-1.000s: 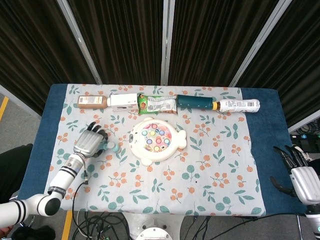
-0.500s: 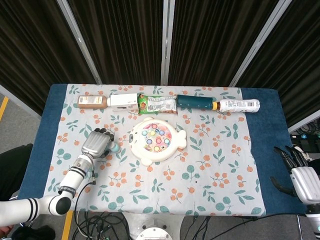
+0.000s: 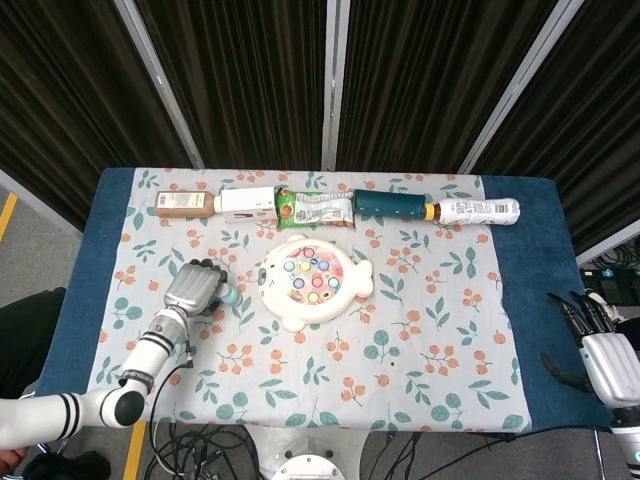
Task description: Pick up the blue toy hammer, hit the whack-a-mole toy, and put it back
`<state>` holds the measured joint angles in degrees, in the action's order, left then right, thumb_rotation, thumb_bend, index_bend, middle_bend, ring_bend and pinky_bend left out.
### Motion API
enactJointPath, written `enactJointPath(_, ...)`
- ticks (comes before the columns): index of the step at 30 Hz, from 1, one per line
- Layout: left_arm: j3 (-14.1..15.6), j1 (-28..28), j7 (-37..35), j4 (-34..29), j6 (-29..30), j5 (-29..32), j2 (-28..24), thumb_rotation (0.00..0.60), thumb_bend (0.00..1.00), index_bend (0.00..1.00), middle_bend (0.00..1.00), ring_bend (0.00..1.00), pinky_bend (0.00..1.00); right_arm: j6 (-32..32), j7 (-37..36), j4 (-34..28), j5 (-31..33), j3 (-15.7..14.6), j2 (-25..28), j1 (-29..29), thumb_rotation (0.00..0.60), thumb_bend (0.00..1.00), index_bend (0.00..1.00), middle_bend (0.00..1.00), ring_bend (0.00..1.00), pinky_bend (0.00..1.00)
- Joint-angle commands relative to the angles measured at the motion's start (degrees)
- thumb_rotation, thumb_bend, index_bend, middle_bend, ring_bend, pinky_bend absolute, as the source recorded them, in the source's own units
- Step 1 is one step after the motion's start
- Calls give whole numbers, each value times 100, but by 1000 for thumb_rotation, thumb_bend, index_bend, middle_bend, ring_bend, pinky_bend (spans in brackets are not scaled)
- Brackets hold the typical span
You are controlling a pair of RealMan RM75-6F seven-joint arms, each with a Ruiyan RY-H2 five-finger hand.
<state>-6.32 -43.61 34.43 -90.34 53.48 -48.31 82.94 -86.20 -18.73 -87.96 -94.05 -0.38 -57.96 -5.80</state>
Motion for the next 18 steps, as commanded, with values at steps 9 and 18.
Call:
enactJointPath(9,52,-28,-173,-42,21,-46,-26,600,370,433,361,207,281,-5,19,-18,-2,-4,7,8,600,219,66,167,0,0)
enactJointPath(18,90,-10,-289,69,102,-132,50,600,373,469,383,225,304,0,47,-44,3,-9,16,18,600,219,66,168,0,0)
